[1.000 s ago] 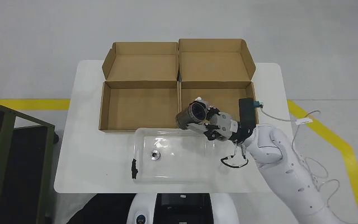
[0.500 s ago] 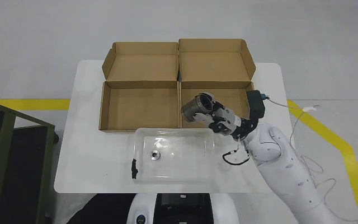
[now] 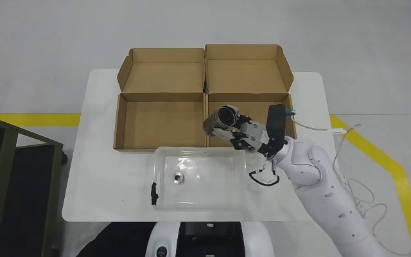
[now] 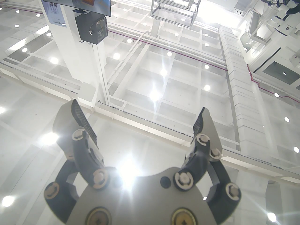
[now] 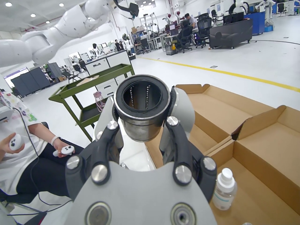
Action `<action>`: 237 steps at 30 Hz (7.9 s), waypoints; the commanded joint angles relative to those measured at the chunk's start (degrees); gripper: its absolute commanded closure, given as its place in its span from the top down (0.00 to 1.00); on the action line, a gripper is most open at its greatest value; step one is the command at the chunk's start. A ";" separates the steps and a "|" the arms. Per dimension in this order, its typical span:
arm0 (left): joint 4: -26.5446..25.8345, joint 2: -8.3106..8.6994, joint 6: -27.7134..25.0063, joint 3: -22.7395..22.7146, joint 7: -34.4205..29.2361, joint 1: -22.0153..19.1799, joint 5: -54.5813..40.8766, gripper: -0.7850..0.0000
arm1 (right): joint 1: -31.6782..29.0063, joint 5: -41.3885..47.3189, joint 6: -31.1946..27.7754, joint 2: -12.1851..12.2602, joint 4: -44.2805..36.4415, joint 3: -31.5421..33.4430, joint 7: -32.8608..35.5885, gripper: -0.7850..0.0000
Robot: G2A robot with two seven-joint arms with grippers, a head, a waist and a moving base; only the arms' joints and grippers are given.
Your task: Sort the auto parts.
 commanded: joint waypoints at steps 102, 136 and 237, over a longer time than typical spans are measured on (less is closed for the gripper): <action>0.00 0.00 0.00 0.00 0.00 0.00 0.00 1.00 | 3.60 -36.69 0.18 -7.51 -4.61 -16.47 19.25 0.81; 0.00 0.00 0.00 0.00 0.00 0.00 0.00 1.00 | 5.77 -46.96 3.28 -9.64 10.99 -24.26 11.87 0.50; 0.00 0.00 0.00 0.00 0.00 0.00 0.00 1.00 | 10.54 -27.72 11.27 -8.66 5.40 -13.35 5.24 0.00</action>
